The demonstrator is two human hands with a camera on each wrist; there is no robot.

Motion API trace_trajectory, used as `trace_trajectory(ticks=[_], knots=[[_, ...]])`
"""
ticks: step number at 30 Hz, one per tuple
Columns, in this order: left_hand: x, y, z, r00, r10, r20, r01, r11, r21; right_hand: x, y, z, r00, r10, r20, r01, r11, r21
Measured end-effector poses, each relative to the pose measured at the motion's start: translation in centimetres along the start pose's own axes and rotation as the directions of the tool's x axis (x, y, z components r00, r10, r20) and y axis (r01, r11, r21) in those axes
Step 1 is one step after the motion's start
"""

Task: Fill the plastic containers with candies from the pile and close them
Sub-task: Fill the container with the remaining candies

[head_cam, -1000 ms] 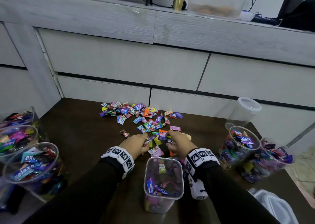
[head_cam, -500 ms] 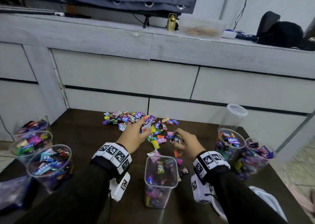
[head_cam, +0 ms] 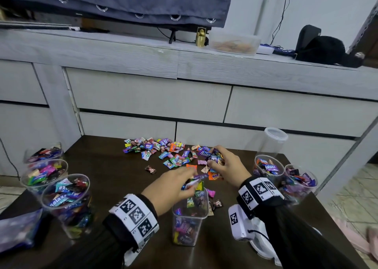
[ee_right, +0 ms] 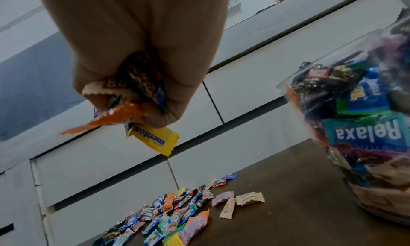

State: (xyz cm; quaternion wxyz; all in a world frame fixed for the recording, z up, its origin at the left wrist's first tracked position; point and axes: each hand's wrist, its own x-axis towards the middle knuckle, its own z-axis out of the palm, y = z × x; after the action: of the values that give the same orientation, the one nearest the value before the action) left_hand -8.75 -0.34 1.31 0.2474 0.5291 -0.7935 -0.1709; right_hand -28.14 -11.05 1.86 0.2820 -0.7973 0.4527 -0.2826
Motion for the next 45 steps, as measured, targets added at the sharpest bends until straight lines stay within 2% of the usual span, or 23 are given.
trace_trajectory(ticks=[4, 10, 19, 26, 30, 35, 37, 41, 43, 45], knots=[[0.1, -0.1, 0.6, 0.993, 0.029, 0.112, -0.053, 0.975, 0.214, -0.2, -0.4, 0.0, 1.000, -0.020, 0.005, 0.020, 1.000, 0.001], [0.8, 0.3, 0.7, 0.966, 0.040, 0.257, -0.156, 0.880, 0.449, -0.4, -0.7, 0.2, 0.999, -0.037, 0.004, 0.037, 0.999, -0.003], [1.5, 1.3, 0.6, 0.924, 0.044, 0.379, -0.272, 0.772, 0.574, -1.2, -1.8, 0.1, 0.997, -0.072, 0.017, 0.071, 0.996, 0.045], [1.8, 1.4, 0.5, 0.901, 0.007, 0.433, -0.296, 0.741, 0.603, -2.0, -2.7, 0.9, 0.993, -0.108, 0.057, 0.103, 0.991, 0.082], [1.8, 1.3, 0.4, 0.914, 0.045, 0.404, -0.259, 0.830, 0.494, -2.1, -2.9, 0.9, 0.993, -0.101, 0.065, 0.094, 0.990, 0.100], [1.9, 1.3, 0.2, 0.918, -0.013, 0.396, -0.161, 0.900, 0.405, -2.1, -3.3, 0.6, 0.990, -0.125, 0.073, 0.116, 0.987, 0.112], [1.8, 1.2, 0.0, 0.927, 0.014, 0.375, -0.139, 0.941, 0.309, -2.2, -3.5, 0.5, 0.989, -0.133, 0.070, 0.124, 0.986, 0.111], [1.1, 0.6, -0.7, 0.980, 0.081, 0.182, -0.107, 0.985, 0.136, -2.6, -3.8, 0.5, 0.987, -0.153, 0.052, 0.144, 0.978, 0.153], [0.6, -0.3, -0.8, 0.995, 0.074, 0.064, -0.081, 0.990, 0.117, -2.7, -3.7, 0.6, 0.985, -0.168, 0.041, 0.160, 0.975, 0.152], [0.1, -1.3, -0.9, 0.998, 0.055, 0.005, -0.055, 0.993, 0.101, -2.8, -3.6, 0.9, 0.982, -0.181, 0.050, 0.172, 0.975, 0.143]])
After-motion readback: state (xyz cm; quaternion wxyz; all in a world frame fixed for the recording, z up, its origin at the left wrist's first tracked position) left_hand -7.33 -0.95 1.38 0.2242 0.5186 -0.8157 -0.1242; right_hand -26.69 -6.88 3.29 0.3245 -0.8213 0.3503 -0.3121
